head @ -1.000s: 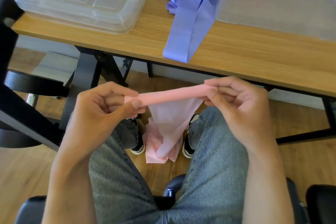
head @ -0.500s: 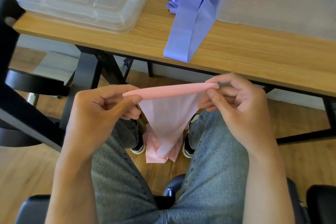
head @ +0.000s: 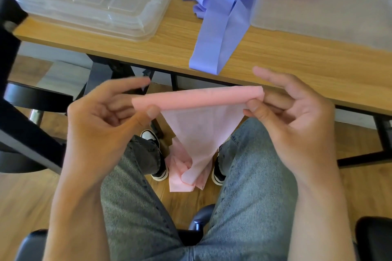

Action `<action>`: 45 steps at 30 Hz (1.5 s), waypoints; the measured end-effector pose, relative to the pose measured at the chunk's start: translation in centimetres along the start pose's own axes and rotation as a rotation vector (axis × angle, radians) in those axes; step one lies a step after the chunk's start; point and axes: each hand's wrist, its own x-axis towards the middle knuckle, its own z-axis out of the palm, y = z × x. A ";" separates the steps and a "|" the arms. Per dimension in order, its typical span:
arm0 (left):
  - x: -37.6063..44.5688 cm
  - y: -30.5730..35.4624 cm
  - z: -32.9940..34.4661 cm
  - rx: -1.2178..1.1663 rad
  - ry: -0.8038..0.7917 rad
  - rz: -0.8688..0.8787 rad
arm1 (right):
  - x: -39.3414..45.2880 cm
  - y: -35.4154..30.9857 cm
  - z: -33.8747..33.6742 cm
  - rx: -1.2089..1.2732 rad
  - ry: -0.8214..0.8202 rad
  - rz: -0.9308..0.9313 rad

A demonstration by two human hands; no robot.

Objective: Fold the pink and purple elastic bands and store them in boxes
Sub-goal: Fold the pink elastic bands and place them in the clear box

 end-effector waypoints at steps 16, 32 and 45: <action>-0.2 -1.1 -0.3 0.120 -0.161 -0.065 | -0.3 0.2 -0.5 -0.102 -0.036 0.021; -0.7 1.3 -1.0 -0.044 0.038 -0.016 | -0.4 0.4 1.0 -0.127 0.009 -0.075; 0.4 2.3 -2.1 0.048 -0.002 -0.048 | 1.1 -2.6 0.9 0.028 -0.092 -0.085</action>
